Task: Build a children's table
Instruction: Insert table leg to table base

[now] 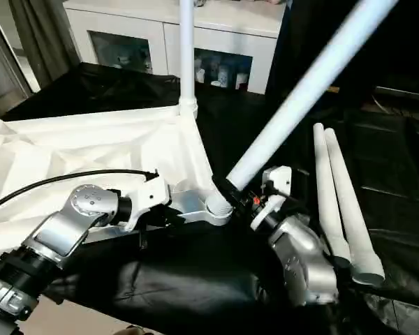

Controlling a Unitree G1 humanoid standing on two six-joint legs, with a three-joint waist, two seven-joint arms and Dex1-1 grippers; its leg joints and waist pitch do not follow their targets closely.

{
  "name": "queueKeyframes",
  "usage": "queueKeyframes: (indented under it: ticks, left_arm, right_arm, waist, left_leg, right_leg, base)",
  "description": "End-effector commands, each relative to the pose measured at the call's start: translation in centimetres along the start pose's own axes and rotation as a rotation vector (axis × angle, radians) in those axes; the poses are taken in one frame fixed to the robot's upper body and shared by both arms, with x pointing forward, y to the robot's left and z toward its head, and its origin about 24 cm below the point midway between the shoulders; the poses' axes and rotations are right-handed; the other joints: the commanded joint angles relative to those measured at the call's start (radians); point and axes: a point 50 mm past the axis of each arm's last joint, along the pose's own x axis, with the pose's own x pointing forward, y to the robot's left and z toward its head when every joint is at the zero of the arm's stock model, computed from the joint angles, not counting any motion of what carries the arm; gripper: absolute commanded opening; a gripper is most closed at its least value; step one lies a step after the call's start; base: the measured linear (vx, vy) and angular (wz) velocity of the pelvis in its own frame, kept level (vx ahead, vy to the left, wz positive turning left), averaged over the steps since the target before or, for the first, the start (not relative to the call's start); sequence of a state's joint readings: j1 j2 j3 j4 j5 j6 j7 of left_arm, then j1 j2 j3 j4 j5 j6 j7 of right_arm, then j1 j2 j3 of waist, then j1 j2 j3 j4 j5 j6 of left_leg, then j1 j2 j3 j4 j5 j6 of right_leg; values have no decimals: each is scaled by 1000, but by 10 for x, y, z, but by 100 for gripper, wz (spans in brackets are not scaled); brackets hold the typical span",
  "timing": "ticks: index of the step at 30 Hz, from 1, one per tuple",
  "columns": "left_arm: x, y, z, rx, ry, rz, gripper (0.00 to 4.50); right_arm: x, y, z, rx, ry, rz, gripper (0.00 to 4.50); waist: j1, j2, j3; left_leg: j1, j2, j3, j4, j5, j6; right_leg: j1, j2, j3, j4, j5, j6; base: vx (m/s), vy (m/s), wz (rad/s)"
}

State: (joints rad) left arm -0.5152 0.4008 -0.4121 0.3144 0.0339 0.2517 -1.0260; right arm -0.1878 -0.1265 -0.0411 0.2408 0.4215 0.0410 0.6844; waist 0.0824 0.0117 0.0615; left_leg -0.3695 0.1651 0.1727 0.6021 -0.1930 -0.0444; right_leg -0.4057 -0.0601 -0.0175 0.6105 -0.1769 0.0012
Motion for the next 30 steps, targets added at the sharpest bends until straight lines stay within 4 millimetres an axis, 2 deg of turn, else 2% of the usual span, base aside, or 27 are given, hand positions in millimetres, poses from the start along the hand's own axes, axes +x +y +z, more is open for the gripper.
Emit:
queueKeyframes:
  ticks: [1, 2, 6, 10, 11, 12, 13, 14, 16, 21, 22, 23, 25, 26, 27, 28, 30]
  left_arm:
    - [-10, 12, 17, 76, -42, 37, 0]
    - [-10, 12, 17, 77, -41, 37, 0]
    - [-10, 13, 17, 80, -36, 33, 0]
    - [-8, 10, 18, 81, -35, 25, 0]
    - [-8, 10, 18, 81, -35, 25, 0]
    - [-8, 10, 17, 80, -35, 24, 0]
    - [-8, 9, 17, 79, -36, 23, 0]
    - [-9, 9, 16, 76, -35, 23, 0]
    - [-10, 9, 15, 74, -36, 22, 0]
    - [-9, 6, 16, 79, -45, 1, 0]
    - [-9, 6, 16, 79, -45, 0, 0]
    - [-9, 5, 17, 82, -50, -8, 0]
    - [-8, 5, 17, 83, -53, -12, 0]
    - [-8, 5, 18, 87, -57, -15, 0]
    - [-8, 5, 18, 89, -59, -18, 0]
    - [-8, 5, 19, 92, -60, -20, 0]
    - [-8, 5, 19, 98, -59, -23, 0]
  right_arm:
    - [-16, -12, -12, -66, 96, -105, 188]
    - [-16, -11, -12, -82, 100, -99, 188]
    - [-12, -2, -9, -170, 147, -31, 188]
    - [-6, 16, -13, -288, 281, 168, 188]
    - [-6, 16, -13, -288, 281, 168, 188]
    - [-5, 20, -14, -284, 296, 200, 188]
    - [-5, 23, -15, -282, 306, 220, 188]
    - [-3, 26, -16, -276, 318, 241, 188]
    - [1, 25, -16, -272, 325, 243, 188]
    - [13, 16, -12, -233, 329, 232, 188]
    - [14, 15, -12, -232, 328, 232, 188]
    - [14, 11, -11, -217, 327, 233, 188]
    - [14, 9, -11, -209, 329, 237, 188]
    - [12, 8, -11, -203, 332, 249, 188]
    - [10, 8, -11, -199, 335, 258, 188]
    - [7, 7, -13, -198, 344, 273, 188]
    - [2, 6, -16, -203, 360, 290, 188]
  waist:
    - [0, 15, -67]
    - [0, 20, -67]
    - [1, 17, -67]
    - [2, 10, -61]
    - [4, 10, -62]
    - [3, 6, -60]
    - [4, 10, -60]
    - [4, 6, -59]
    - [2, 9, -58]
    - [-6, 8, -57]
    - [-10, 7, -56]
    - [-11, 2, -56]
    - [-11, 5, -56]
    - [-12, 1, -56]
    - [-12, 3, -57]
    - [-12, 0, -58]
    - [-11, 3, -58]
  left_leg:
    - [12, 54, -21, -84, -256, -10]
    - [12, 53, -21, -84, -257, -12]
    - [11, 53, -21, -84, -246, -10]
    - [9, 52, -20, -84, -250, 4]
    - [9, 52, -20, -84, -248, 5]
    - [9, 53, -20, -84, -248, 7]
    - [10, 54, -20, -85, -252, 9]
    - [10, 55, -20, -85, -251, 10]
    - [11, 55, -21, -87, -263, 7]
    - [10, 53, -22, -88, -288, -2]
    - [8, 53, -24, -89, -286, -2]
    - [13, 55, -20, -87, -286, 0]
    - [10, 55, -21, -88, -275, 2]
    - [10, 55, -21, -87, -271, 5]
    - [10, 56, -21, -87, -263, 8]
    - [9, 55, -20, -86, -253, 13]
    - [9, 56, -19, -84, -244, 19]
  right_leg:
    - [44, -72, 33, -71, -194, -239]
    - [44, -72, 33, -71, -195, -238]
    - [47, -70, 34, -69, -165, -234]
    - [46, -71, 35, -73, -199, -228]
    - [47, -72, 36, -73, -204, -226]
    - [47, -73, 37, -74, -211, -224]
    - [44, -73, 37, -75, -230, -220]
    - [44, -73, 37, -75, -229, -219]
    - [41, -73, 37, -75, -243, -220]
    - [41, -74, 37, -77, -273, -220]
    - [42, -75, 36, -78, -282, -222]
    - [38, -75, 38, -81, -282, -222]
    - [40, -75, 37, -79, -277, -222]
    - [41, -74, 37, -79, -270, -222]
    - [41, -75, 37, -76, -256, -225]
    - [42, -74, 37, -76, -240, -229]
    - [41, -74, 37, -76, -224, -235]
  base:
    - [0, 0, 0]
    - [0, 0, 0]
    - [0, 0, 0]
    - [0, 0, 0]
    - [0, 0, 0]
    - [0, 0, 0]
    - [0, 0, 0]
    - [0, 0, 0]
    - [0, 0, 0]
    - [0, 0, 0]
    - [0, 0, 0]
    - [0, 0, 0]
    - [0, 0, 0]
    - [0, 0, 0]
    - [0, 0, 0]
    - [0, 0, 0]
    - [0, 0, 0]
